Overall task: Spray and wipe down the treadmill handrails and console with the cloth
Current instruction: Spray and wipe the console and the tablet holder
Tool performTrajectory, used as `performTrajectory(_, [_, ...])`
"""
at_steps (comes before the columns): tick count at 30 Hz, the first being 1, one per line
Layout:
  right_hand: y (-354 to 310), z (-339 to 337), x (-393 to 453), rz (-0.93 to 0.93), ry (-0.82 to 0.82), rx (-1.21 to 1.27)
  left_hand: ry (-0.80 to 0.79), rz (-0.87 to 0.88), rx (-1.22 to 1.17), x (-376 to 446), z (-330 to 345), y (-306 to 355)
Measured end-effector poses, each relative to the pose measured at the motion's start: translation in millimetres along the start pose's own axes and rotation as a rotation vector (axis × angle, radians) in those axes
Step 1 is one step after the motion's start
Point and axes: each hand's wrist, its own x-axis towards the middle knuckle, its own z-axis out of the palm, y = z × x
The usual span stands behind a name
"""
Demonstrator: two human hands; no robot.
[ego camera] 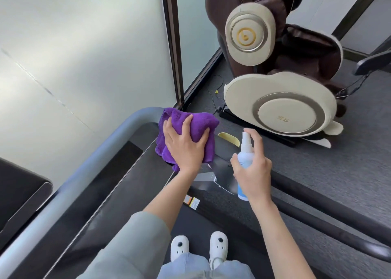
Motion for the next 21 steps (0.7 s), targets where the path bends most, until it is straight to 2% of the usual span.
performTrajectory(2, [-0.1,-2.4,3.0,0.004,0.016,0.001,0.018,-0.101,0.003,6.0,6.0,12.0])
performTrajectory(4, [0.9,-4.5,4.1,0.019,0.018,0.02,0.016,-0.099,0.021,-0.9,8.4,18.1])
performTrajectory(10, [8.3,-15.5,4.6,-0.002,0.033,0.031,-0.09,0.154,0.092,-53.6,12.1,23.4])
performTrajectory(14, [11.9,-28.3,0.7,0.023,0.042,0.032,-0.12,0.3,0.305,-24.8,2.5,19.3])
performTrajectory(18, [16.4,-34.8,-3.6,0.033,0.058,0.011,-0.174,0.175,0.393,18.7,-10.2,15.3])
performTrajectory(21, [17.9,-35.2,-6.3,0.044,0.081,0.008,-0.181,0.088,0.367,4.2,-3.6,27.6])
